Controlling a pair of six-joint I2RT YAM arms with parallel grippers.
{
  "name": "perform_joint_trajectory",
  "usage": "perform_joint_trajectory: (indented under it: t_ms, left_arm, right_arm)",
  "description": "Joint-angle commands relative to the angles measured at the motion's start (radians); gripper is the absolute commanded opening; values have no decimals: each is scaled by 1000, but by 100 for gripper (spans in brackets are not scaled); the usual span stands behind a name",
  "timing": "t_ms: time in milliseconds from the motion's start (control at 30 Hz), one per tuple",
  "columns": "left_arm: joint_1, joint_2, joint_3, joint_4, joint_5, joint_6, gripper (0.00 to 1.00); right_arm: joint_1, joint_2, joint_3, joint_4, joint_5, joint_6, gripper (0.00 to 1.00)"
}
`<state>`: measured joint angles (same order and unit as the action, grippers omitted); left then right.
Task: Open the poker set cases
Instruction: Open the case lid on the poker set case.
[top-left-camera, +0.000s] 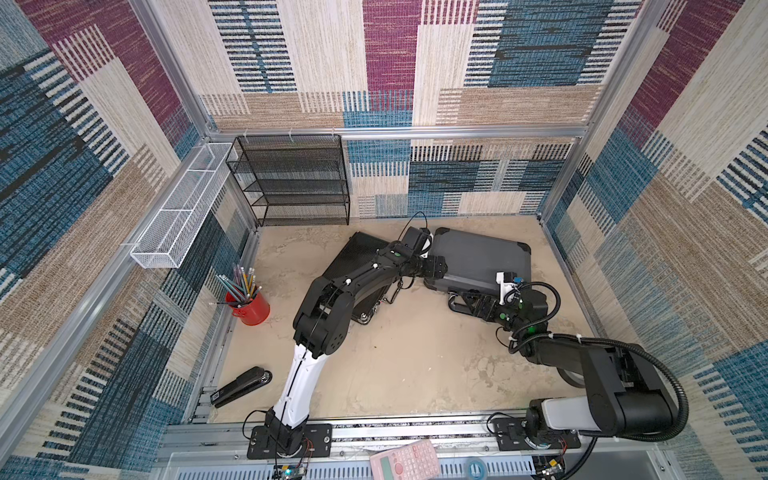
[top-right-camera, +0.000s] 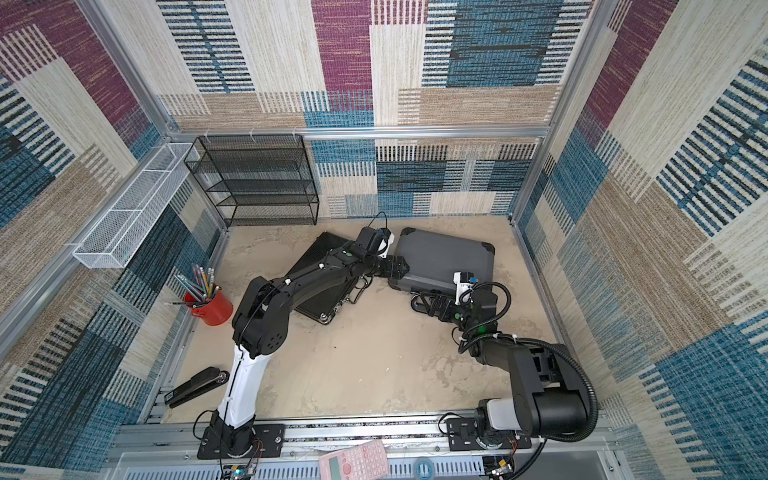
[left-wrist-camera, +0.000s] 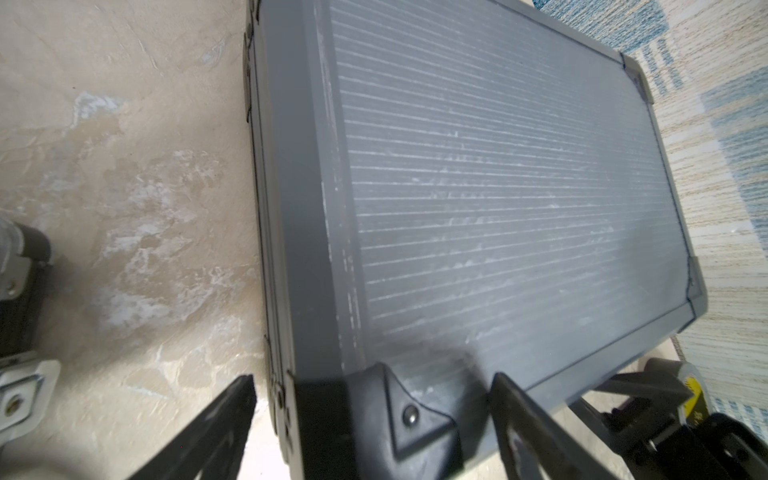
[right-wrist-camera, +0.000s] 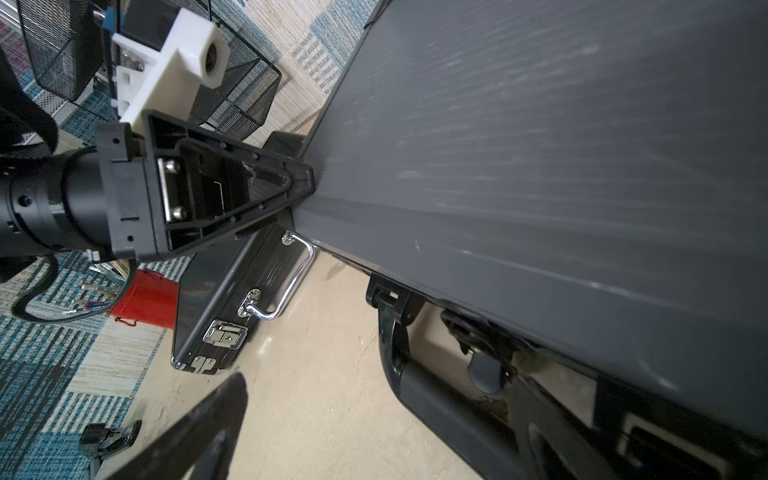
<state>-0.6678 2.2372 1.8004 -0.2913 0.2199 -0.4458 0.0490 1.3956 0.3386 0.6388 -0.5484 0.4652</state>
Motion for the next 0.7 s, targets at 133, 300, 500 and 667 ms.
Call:
perform_joint_trajectory:
  t_ms: [133,300,500,667]
  left_arm:
    - [2,28,-31,-207,-32,6,87]
    - [10,32,-39,-200,0,-1,85]
    - [16,32,-53,-182,41,-17,85]
    - [19,35,-52,-175,58,-21,84]
  right_arm:
    - [26,52,42,16,57,-72,100]
    - [47,59,47,12,116,-106,100]
    - [85,61,68,19,114,-138,100]
    - [117,46,67,17,105,-160,100]
